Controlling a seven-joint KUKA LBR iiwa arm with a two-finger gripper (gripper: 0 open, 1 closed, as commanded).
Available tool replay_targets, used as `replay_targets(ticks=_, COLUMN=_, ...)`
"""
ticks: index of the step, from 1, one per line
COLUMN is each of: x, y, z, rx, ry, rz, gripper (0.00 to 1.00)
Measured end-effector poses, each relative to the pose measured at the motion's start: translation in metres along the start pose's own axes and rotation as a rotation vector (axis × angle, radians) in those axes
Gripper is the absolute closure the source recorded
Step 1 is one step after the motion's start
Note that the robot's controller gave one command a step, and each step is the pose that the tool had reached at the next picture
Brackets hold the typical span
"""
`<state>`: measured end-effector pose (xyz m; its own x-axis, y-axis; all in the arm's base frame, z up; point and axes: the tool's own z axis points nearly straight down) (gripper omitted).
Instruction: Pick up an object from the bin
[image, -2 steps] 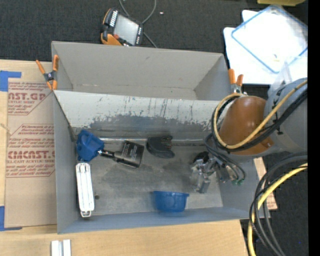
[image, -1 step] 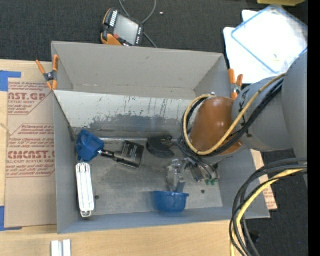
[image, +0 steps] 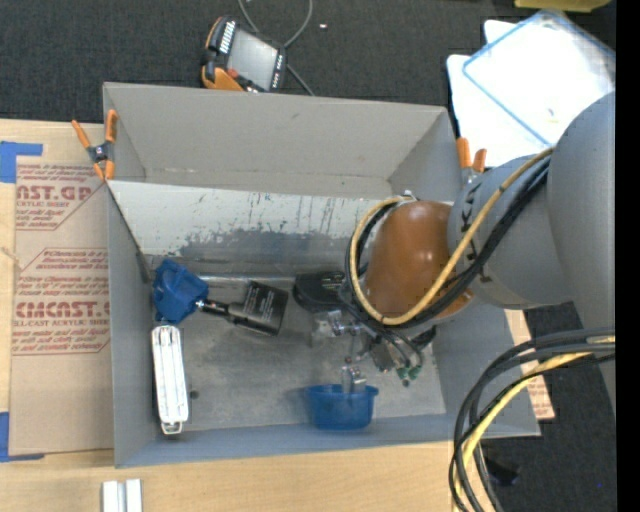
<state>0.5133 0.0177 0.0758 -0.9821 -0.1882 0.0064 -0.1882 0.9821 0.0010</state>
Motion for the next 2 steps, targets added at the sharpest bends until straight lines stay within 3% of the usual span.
replay_targets(ticks=1, x=0.000, y=0.000, z=0.000, rx=0.000, ry=0.000, rz=0.000, gripper=0.00)
replay_targets(ticks=2, x=-0.002, y=0.044, z=0.005, rx=-0.001, ry=-0.002, rz=-0.434, gripper=0.00)
